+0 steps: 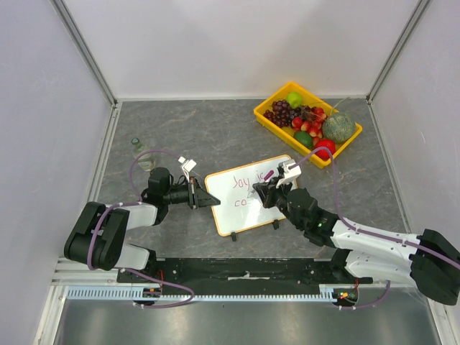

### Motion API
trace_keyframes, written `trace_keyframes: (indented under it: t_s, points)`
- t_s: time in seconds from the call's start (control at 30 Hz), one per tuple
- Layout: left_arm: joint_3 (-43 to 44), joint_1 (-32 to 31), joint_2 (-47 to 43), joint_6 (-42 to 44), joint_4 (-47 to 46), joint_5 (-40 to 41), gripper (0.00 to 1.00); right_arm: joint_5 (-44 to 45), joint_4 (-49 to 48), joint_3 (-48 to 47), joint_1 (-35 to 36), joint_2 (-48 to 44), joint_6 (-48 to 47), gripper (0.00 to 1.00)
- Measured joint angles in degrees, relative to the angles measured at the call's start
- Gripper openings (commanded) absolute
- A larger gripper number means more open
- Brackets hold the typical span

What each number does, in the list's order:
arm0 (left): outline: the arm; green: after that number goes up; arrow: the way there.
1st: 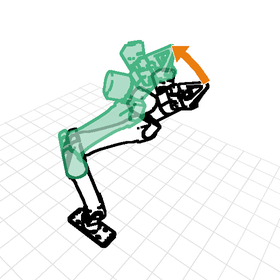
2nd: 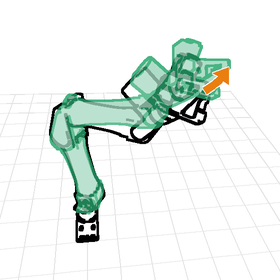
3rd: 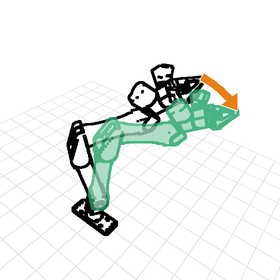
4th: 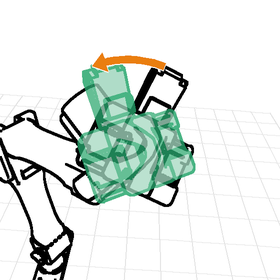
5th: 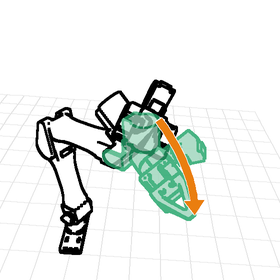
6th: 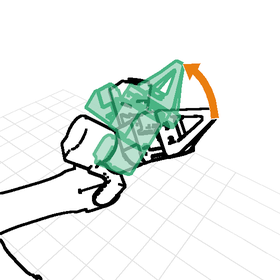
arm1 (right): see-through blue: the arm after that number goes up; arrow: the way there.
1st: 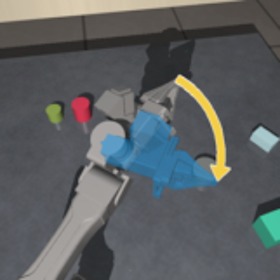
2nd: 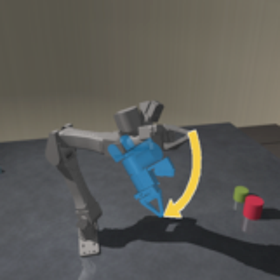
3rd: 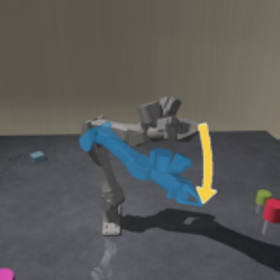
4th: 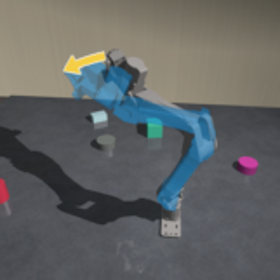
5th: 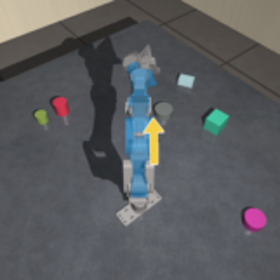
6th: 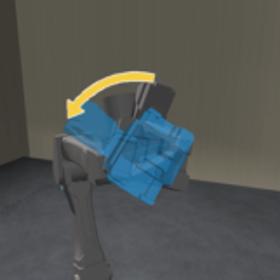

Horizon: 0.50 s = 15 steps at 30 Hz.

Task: Write a sentence on the whiteboard
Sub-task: Write on the whiteboard at the whiteboard stand.

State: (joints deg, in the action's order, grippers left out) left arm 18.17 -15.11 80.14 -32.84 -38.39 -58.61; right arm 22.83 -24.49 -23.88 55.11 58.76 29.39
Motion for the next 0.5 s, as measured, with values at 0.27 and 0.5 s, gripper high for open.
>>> trace_keyframes:
  t_s: [0.27, 0.5]
  points:
    - [0.0, 0.0, 0.1, 0.0, 0.0, 0.0, 0.02, -1.3, -1.4, 1.0, -0.3, 0.1, 1.1, 0.0]
    - [0.0, 0.0, 0.1, 0.0, 0.0, 0.0, 0.02, -1.7, -1.5, 1.6, -0.3, -0.2, 1.3, 0.0]
